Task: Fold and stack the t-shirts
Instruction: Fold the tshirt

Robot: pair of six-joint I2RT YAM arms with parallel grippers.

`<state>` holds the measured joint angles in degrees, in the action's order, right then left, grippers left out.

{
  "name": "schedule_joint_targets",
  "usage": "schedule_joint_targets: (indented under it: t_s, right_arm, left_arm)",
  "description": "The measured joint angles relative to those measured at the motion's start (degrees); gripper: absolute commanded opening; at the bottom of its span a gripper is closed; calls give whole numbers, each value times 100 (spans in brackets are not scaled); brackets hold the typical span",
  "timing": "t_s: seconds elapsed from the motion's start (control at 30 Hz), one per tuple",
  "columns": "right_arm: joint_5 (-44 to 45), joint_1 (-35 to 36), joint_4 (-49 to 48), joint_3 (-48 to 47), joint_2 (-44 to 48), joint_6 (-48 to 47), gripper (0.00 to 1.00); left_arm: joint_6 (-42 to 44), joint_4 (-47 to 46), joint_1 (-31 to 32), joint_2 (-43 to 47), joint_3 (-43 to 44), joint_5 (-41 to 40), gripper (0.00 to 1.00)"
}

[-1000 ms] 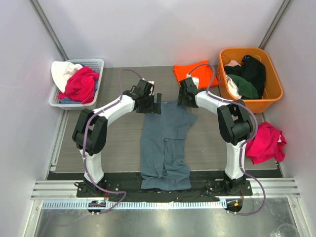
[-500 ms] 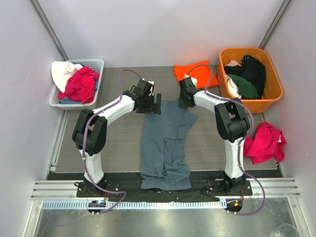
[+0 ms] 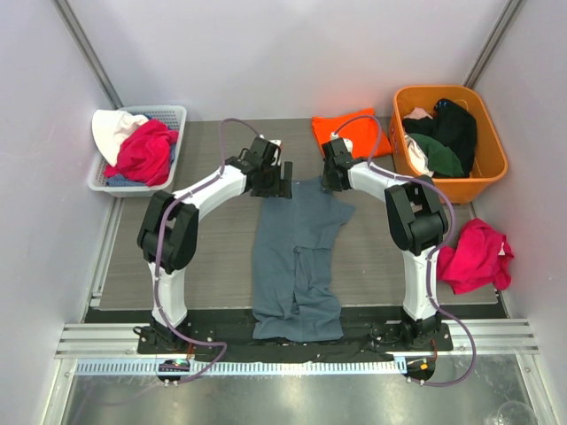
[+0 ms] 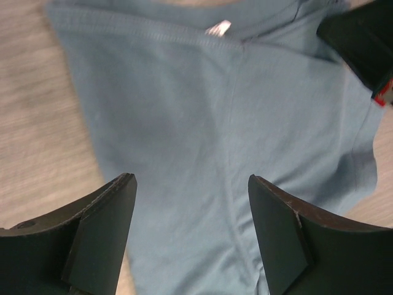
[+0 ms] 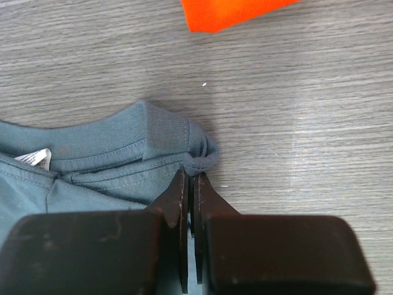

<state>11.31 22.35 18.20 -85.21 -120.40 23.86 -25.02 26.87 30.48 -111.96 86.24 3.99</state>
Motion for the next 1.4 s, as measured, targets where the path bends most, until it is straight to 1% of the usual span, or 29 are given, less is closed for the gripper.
schedule_joint_targets:
  t_s: [0.33, 0.77, 1.17, 1.4]
  right_arm:
    - [-31, -9, 0, 0, 0, -7, 1]
    - [-114, -37, 0, 0, 0, -24, 1]
    - [-149, -50, -2, 0, 0, -46, 1]
    - [-195, -68, -4, 0, -2, -66, 1]
  left_arm:
    - [118, 61, 136, -750, 710, -101, 68]
    - [601, 332, 146, -1145, 1115, -782, 67]
    - [739, 385, 33, -1700, 1628, -894, 65]
    - [754, 431, 7, -1775, 1823, -898, 64]
